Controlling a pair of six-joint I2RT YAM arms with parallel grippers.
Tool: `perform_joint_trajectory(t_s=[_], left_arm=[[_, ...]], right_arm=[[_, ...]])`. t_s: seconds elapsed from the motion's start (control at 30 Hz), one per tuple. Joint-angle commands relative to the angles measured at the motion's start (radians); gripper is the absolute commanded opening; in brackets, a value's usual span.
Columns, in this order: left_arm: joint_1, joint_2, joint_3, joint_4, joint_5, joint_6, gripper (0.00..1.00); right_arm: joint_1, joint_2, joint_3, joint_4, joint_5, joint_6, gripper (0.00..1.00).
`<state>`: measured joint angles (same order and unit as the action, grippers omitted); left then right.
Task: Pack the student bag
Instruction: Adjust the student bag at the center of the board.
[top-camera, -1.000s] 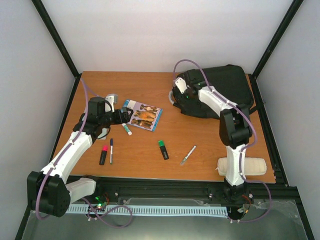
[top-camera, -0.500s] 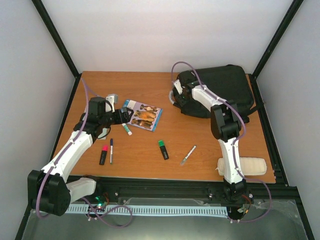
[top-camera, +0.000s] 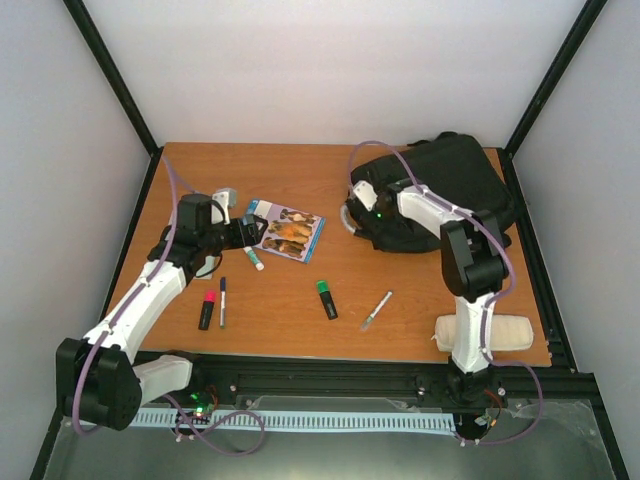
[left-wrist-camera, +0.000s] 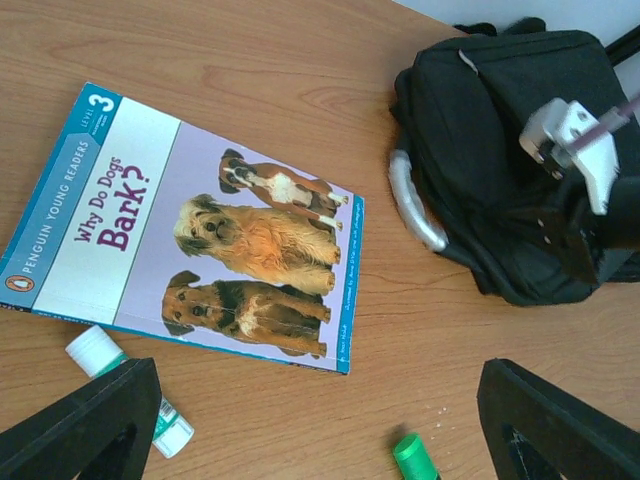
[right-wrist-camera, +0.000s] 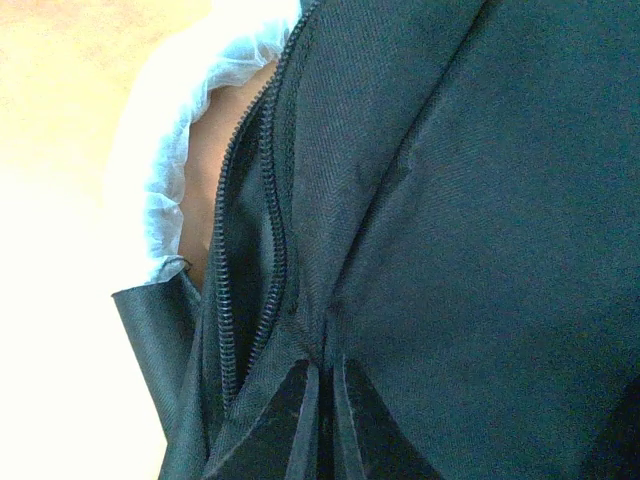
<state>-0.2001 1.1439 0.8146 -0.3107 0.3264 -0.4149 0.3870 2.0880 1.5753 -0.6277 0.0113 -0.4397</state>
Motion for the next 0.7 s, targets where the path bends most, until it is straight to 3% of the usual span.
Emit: perform_joint_trajectory(t_s=[0.0,0.23,0.37,0.4,0.5,0.67], left_arm=[[0.010,0.011,0.043,0.011,0.030,-0.012,0.89],[0.005,0.027,0.038,0.018,0.055,-0.018,0.87],[-0.015,0.074,0.068,0.017,0.082,-0.054,0.87],[-0.022,0.092,0.084,0.012,0.092,-0.063,0.87],[-0.052,0.149,0.146,-0.004,0.094,-0.084,0.90],[-0.124,0.255,0.272,-0.016,0.048,-0.104,0.99]], right_arm=[[0.012,-0.140,-0.141,-0.038,-0.105,-0.143,0.03],[0.012,-0.312,-0.354,-0.006,-0.165,-0.327,0.03],[0.007,-0.364,-0.394,-0.030,-0.202,-0.322,0.07],[-0.001,-0.380,-0.392,-0.044,-0.241,-0.305,0.10],[-0.045,-0.461,-0.383,-0.067,-0.362,-0.208,0.37],[-0.209,-0.577,-0.386,-0.062,-0.498,-0.036,0.59]])
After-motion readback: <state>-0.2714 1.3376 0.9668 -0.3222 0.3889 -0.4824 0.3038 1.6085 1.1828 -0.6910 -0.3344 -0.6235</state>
